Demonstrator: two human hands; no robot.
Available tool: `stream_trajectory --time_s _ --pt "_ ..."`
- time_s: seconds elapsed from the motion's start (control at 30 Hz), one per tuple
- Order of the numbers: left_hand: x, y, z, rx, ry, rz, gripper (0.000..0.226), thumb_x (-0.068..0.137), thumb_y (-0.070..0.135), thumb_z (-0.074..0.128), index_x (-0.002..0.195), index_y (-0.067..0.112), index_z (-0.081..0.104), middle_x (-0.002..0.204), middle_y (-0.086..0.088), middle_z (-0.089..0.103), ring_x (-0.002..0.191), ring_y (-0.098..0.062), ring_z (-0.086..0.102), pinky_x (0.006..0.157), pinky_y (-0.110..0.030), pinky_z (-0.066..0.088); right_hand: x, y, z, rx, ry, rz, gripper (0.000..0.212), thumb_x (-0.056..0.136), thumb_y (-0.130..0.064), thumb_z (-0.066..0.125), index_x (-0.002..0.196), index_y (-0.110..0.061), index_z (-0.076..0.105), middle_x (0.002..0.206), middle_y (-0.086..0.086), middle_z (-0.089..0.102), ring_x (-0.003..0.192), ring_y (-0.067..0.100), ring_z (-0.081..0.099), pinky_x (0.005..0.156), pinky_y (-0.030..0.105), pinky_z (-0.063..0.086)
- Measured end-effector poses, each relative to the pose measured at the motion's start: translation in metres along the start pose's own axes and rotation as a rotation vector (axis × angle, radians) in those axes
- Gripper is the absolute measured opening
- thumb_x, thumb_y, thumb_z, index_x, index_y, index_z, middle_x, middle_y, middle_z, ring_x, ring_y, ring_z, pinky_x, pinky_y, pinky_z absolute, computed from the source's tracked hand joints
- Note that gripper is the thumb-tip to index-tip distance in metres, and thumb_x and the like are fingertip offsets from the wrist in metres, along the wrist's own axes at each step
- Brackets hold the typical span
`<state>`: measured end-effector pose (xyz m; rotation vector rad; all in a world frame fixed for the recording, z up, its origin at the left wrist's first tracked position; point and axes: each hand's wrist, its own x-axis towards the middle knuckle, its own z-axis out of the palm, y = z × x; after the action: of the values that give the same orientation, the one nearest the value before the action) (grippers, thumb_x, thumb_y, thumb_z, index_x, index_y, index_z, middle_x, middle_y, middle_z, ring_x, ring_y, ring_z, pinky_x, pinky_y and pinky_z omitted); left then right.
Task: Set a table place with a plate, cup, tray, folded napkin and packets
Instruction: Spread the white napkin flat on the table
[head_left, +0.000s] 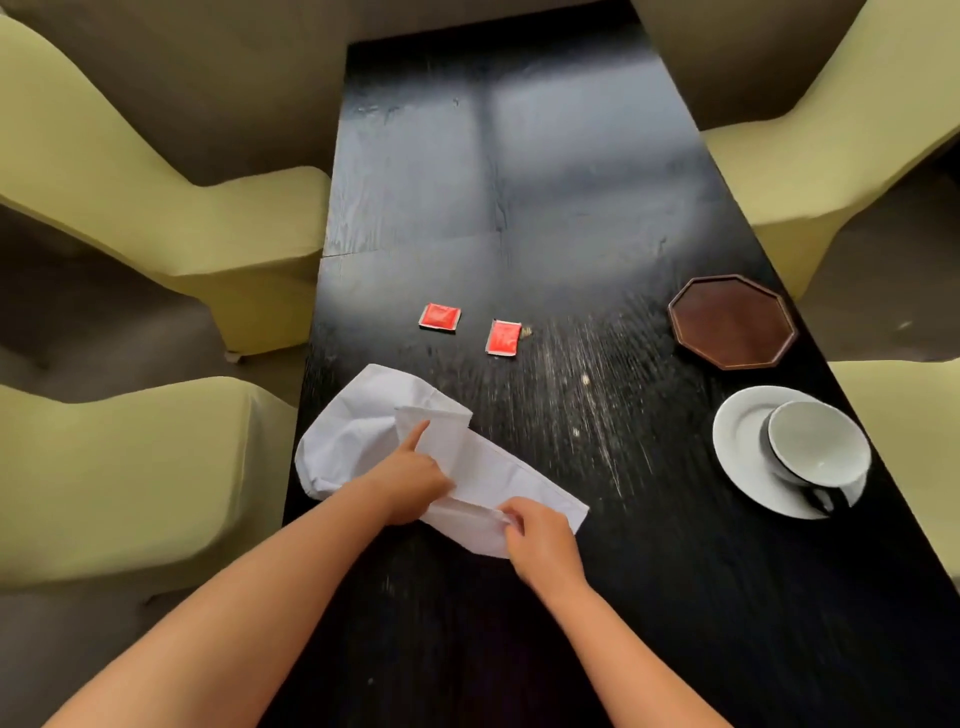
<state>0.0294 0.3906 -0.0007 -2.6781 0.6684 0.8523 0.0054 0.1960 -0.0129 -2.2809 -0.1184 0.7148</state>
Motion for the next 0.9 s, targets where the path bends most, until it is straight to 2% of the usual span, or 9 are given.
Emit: stream_trajectory --time_s 0.17,0.27,0.33,0.43,0.53,0.6,0.73,0.8,0.9 --pt "-0.044 -0.010 -0.009 -0.123 0.108 -0.118 0.023 0.093 0.014 0.039 0.108 0.016 0.056 0.096 -0.008 0.068 0.097 -0.027 0.060 0.117 -0.042 0.010 -0.005 -0.019 -0.022 0.037 0.029 -0.077 0.024 0.082 -0.002 0.047 0.090 -0.013 0.068 0.084 -0.003 0.064 0.082 0.014 0.056 0.061 0.016 0.036" --pt "-0.067 -0.015 -0.019 -0.246 0.158 -0.200 0.018 0.092 0.016 0.040 0.087 0.013 0.057 0.094 -0.013 0.065 0.090 -0.031 0.055 0.089 -0.035 0.040 -0.008 -0.038 -0.040 0.020 0.037 -0.126 0.021 0.083 -0.006 0.051 0.091 -0.013 0.069 0.085 -0.004 0.066 0.082 0.011 0.056 0.065 0.017 0.037" --pt "-0.086 -0.018 -0.034 -0.315 0.203 -0.248 0.019 0.091 0.014 0.042 0.085 0.007 0.058 0.093 -0.016 0.064 0.087 -0.031 0.058 0.075 -0.034 0.042 -0.007 -0.052 -0.056 0.008 0.046 -0.189 0.017 0.081 -0.009 0.055 0.089 -0.014 0.070 0.080 -0.007 0.064 0.079 0.008 0.056 0.061 0.007 0.036" --pt "-0.114 -0.035 -0.050 -0.315 0.507 -0.218 0.010 0.085 0.015 0.056 0.077 0.012 0.062 0.077 -0.007 0.066 0.074 -0.021 0.063 0.061 -0.027 0.045 -0.007 -0.077 -0.090 -0.074 0.046 -0.315 0.010 0.081 -0.012 0.061 0.086 -0.013 0.069 0.073 -0.011 0.059 0.073 0.006 0.054 0.059 0.005 0.035" --pt "-0.145 -0.054 -0.062 -0.424 0.477 -0.314 0.013 0.089 0.022 0.056 0.085 0.014 0.066 0.086 -0.005 0.067 0.081 -0.025 0.061 0.062 -0.028 0.037 -0.010 -0.102 -0.130 -0.145 0.125 -0.434 0.007 0.080 -0.014 0.065 0.084 -0.010 0.068 0.072 -0.008 0.059 0.071 0.009 0.054 0.067 0.021 0.040" --pt "-0.164 -0.066 -0.070 -0.568 0.565 -0.362 0.010 0.086 0.021 0.063 0.085 0.015 0.071 0.080 0.002 0.068 0.073 -0.016 0.061 0.064 -0.025 0.039 -0.015 -0.116 -0.154 -0.180 0.161 -0.497 0.008 0.078 -0.014 0.067 0.083 -0.007 0.068 0.071 -0.004 0.061 0.066 0.009 0.054 0.064 0.023 0.040" --pt "-0.196 -0.077 -0.098 -0.769 0.724 -0.369 0.012 0.082 0.011 0.069 0.091 0.005 0.074 0.080 -0.002 0.072 0.062 -0.002 0.062 0.065 -0.012 0.047 -0.030 -0.133 -0.184 -0.374 -0.009 -0.568 0.007 0.079 -0.009 0.064 0.083 -0.007 0.069 0.068 -0.005 0.061 0.061 0.005 0.054 0.063 0.024 0.042" --pt "-0.211 -0.080 -0.119 -0.717 0.679 -0.366 0.015 0.084 0.014 0.066 0.096 0.009 0.073 0.087 0.003 0.070 0.070 0.000 0.060 0.065 -0.006 0.046 -0.036 -0.135 -0.194 -0.457 -0.026 -0.580 0.008 0.082 -0.010 0.064 0.084 -0.004 0.068 0.072 0.001 0.062 0.069 0.015 0.056 0.067 0.025 0.042" --pt "-0.243 -0.084 -0.149 -0.770 0.414 -0.330 0.016 0.089 0.020 0.060 0.100 0.020 0.070 0.090 0.013 0.065 0.083 -0.005 0.062 0.070 -0.012 0.050 -0.049 -0.139 -0.212 -0.414 -0.022 -0.615 0.004 0.083 -0.010 0.063 0.079 -0.011 0.064 0.071 -0.005 0.061 0.076 0.019 0.057 0.067 0.023 0.041"
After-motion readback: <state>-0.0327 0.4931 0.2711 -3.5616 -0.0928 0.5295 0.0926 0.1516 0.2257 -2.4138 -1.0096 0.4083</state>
